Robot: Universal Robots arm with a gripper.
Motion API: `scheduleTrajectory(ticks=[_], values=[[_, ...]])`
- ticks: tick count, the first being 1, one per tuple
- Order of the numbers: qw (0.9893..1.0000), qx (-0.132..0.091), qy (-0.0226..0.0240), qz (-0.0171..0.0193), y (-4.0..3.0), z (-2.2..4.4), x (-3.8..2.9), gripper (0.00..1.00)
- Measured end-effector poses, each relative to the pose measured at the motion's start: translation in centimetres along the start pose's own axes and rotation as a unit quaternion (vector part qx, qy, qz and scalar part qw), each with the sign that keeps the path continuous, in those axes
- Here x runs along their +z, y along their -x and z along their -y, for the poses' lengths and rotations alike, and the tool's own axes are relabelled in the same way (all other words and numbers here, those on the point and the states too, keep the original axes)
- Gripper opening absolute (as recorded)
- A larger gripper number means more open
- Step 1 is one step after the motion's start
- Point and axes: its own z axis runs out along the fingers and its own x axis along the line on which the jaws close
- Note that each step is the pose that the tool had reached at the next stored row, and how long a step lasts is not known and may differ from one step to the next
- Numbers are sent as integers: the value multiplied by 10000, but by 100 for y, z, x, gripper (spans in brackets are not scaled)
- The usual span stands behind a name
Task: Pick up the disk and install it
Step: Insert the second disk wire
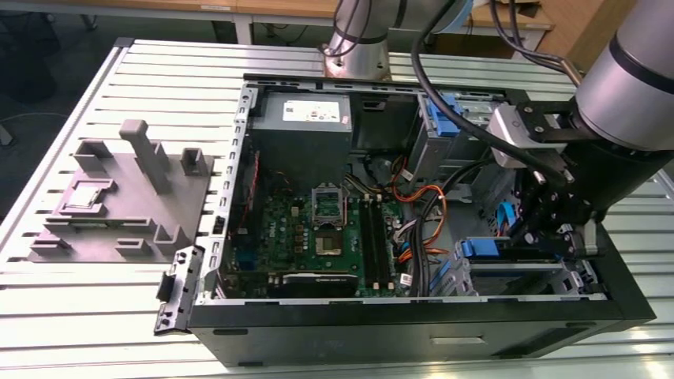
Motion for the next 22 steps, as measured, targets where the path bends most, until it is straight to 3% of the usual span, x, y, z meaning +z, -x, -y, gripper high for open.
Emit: scheduleTrajectory(ticks=[14, 15, 22], values=[[10000, 0, 0, 6, 0, 0, 7, 17], [10000, 0, 0, 9, 0, 0, 2, 24], [10000, 1, 28, 5, 2, 8, -116, 24]])
